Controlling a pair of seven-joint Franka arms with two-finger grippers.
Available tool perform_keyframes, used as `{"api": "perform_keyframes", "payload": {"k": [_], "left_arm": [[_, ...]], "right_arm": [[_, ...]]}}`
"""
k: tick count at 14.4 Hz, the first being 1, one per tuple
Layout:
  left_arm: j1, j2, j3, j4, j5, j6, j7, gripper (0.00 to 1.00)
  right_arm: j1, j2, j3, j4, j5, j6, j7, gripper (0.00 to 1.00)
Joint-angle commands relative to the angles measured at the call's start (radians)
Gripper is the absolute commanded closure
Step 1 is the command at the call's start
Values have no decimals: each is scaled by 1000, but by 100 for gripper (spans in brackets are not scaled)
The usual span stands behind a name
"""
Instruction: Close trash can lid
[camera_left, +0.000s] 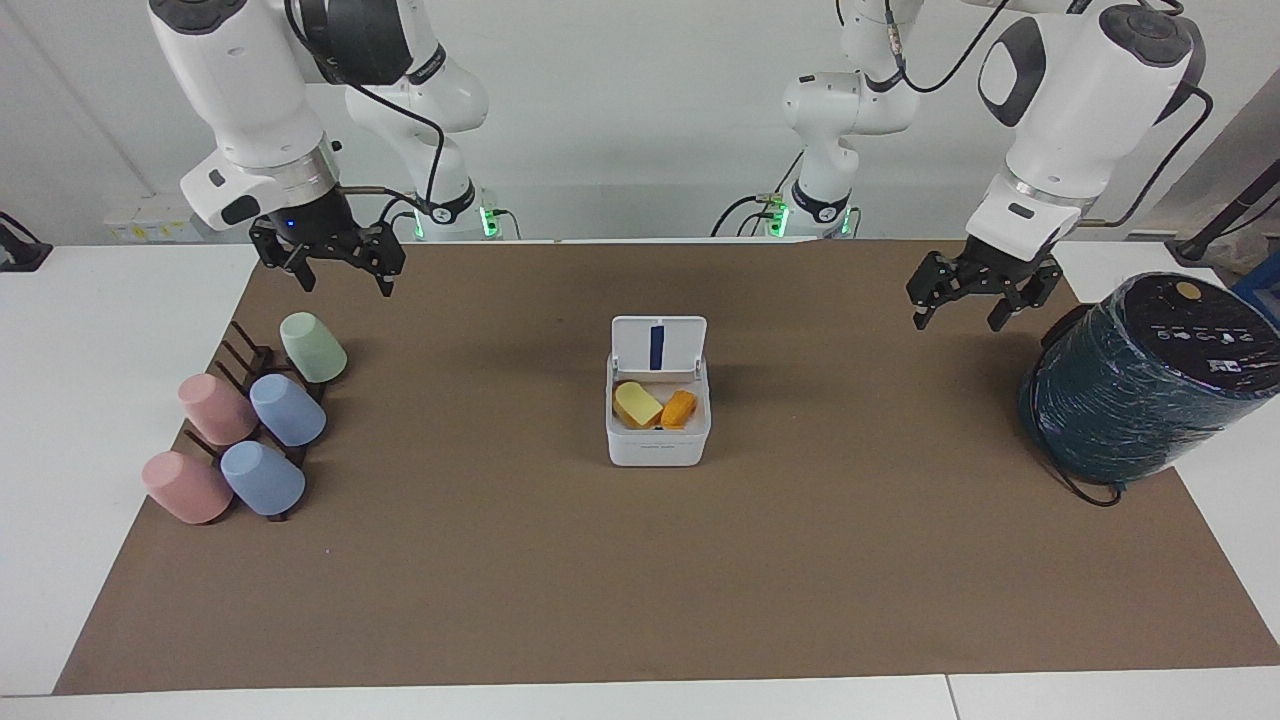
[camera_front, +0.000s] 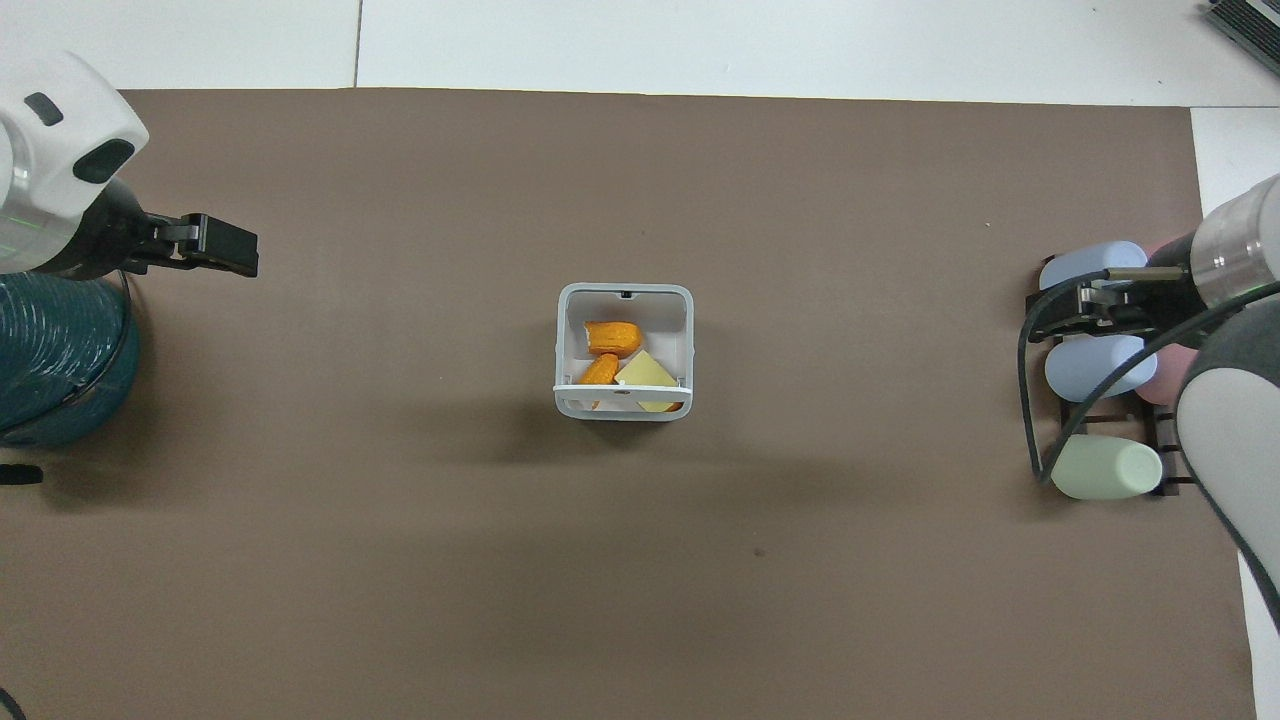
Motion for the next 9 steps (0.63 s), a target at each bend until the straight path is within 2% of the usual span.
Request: {"api": "perform_keyframes", "payload": {"k": [1, 9], "left_arm": [[18, -33, 2, -31, 5, -8, 7, 0], [17, -33, 2, -31, 5, -5, 6, 0]], "right_arm": [[-18, -25, 7, -24, 21, -2, -31, 0], [-18, -25, 7, -24, 21, -2, -31, 0]]}}
